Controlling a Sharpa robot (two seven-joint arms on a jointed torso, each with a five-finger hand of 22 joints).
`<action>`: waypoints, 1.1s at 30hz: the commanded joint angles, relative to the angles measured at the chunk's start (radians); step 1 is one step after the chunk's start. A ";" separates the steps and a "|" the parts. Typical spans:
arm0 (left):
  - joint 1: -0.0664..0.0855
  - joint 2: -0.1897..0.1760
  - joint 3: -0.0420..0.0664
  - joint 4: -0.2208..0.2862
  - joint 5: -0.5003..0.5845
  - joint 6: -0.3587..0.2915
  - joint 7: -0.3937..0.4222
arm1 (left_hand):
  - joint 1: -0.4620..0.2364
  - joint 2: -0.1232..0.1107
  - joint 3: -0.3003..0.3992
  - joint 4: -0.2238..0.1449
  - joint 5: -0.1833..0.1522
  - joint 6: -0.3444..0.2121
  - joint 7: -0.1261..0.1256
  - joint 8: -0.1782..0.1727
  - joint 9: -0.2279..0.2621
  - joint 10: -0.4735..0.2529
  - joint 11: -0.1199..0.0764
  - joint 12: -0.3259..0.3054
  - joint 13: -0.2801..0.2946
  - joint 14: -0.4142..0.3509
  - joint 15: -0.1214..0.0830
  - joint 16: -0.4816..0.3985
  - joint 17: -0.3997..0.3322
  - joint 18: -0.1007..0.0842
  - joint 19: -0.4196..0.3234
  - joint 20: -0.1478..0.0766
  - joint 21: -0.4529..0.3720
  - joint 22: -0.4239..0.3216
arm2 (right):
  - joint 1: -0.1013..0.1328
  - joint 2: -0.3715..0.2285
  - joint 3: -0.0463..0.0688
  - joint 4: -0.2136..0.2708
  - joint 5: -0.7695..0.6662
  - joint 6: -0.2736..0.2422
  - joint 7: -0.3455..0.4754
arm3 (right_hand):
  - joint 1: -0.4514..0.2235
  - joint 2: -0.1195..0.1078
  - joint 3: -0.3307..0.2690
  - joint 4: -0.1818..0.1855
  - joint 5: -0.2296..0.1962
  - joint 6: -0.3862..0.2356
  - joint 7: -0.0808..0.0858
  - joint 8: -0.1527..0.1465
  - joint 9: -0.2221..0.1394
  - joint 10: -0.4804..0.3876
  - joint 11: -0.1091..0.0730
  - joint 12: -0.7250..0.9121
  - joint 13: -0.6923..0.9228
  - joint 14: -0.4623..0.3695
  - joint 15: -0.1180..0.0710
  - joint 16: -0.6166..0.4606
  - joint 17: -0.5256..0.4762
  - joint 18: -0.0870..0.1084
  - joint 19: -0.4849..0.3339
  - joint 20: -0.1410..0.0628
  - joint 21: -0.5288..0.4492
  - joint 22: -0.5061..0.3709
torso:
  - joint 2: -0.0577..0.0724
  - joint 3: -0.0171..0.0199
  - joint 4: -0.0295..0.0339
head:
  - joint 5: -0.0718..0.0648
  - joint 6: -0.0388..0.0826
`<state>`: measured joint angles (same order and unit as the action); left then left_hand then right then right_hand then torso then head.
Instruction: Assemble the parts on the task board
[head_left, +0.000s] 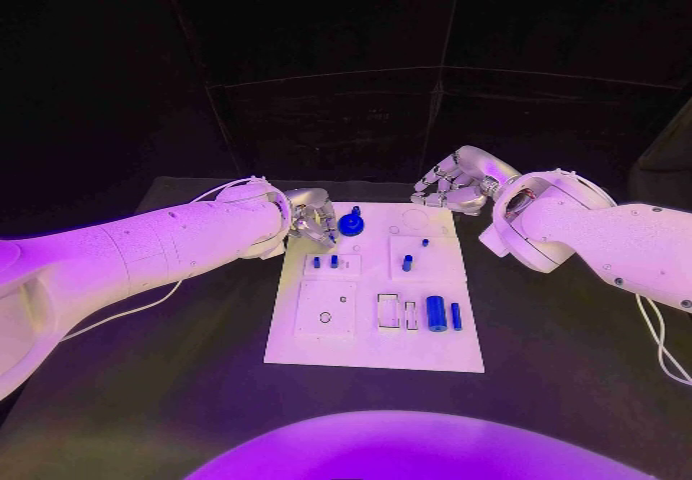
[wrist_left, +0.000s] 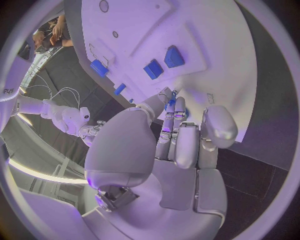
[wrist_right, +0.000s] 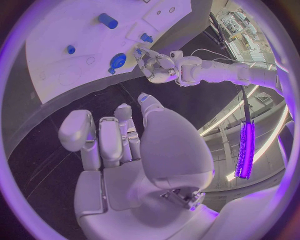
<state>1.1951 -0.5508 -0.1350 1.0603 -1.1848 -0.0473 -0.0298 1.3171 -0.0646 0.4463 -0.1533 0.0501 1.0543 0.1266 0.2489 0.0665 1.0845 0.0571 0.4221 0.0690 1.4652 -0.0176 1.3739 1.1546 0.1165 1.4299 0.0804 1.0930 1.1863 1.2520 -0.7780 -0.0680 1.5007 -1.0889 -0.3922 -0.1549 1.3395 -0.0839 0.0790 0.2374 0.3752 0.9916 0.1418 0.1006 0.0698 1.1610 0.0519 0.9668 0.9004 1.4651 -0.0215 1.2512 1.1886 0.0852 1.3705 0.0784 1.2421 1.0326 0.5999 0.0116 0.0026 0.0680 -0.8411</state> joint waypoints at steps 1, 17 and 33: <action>0.001 0.002 0.000 -0.002 0.004 0.022 -0.011 | -0.002 -0.003 0.003 -0.003 -0.002 0.006 0.000 -0.004 0.001 0.008 0.000 -0.006 -0.002 0.024 -0.007 0.001 -0.001 -0.011 0.002 -0.004 0.002 -0.001 | 0.002 0.000 0.001 0.002 -0.002 0.003 0.007 | 0.003 0.008 -0.001 0.006 0.004 -0.002 -0.002 0.007 0.001 -0.003 -0.001 0.003 -0.001 0.028 -0.007 -0.003 0.001 0.016 0.004 -0.004 -0.003 0.001 | 0.000 0.0002 0.0010 | 0.000 0.000; -0.001 0.010 -0.001 -0.014 0.002 0.038 -0.019 | -0.001 -0.004 0.003 -0.005 -0.002 0.006 0.000 -0.006 0.001 0.009 0.000 -0.008 -0.002 0.023 -0.007 0.001 -0.003 -0.011 0.001 -0.004 0.000 -0.002 | 0.002 0.000 0.001 0.002 -0.002 0.002 0.007 | 0.003 0.008 -0.001 0.006 0.004 -0.002 -0.002 0.007 0.001 -0.003 -0.001 0.003 -0.001 0.028 -0.007 -0.003 0.001 0.016 0.004 -0.004 -0.003 0.001 | 0.000 -0.0005 0.0003 | 0.000 -0.003; -0.003 0.018 -0.002 -0.020 0.001 0.043 -0.020 | -0.021 -0.035 -0.015 -0.008 -0.002 -0.008 0.002 -0.024 -0.001 0.002 0.005 -0.025 -0.003 0.022 -0.003 -0.002 -0.011 -0.010 -0.002 -0.002 -0.007 -0.006 | 0.002 0.001 0.001 0.002 -0.002 0.003 0.007 | 0.003 0.008 -0.001 0.006 0.004 -0.002 -0.002 0.007 0.001 -0.003 -0.001 0.003 -0.001 0.028 -0.007 -0.003 0.001 0.016 0.004 -0.004 -0.003 0.001 | -0.001 -0.0002 0.0005 | -0.001 -0.002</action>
<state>1.1922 -0.5344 -0.1370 1.0399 -1.1845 -0.0167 -0.0441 1.2971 -0.0920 0.4364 -0.1631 0.0502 1.0540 0.1268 0.2284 0.0666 1.0882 0.0608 0.4007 0.0676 1.4652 -0.0175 1.3739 1.1447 0.1165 1.4299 0.0804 1.0923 1.1808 1.2520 -0.7775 -0.0680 1.5008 -1.0889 -0.3917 -0.1549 1.3395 -0.0839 0.0790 0.2374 0.3752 0.9916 0.1418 0.1006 0.0698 1.1611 0.0519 0.9668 0.9007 1.4651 -0.0215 1.2512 1.1885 0.0851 1.3705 0.0784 1.2421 1.0325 0.5998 0.0112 0.0032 0.0679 -0.8437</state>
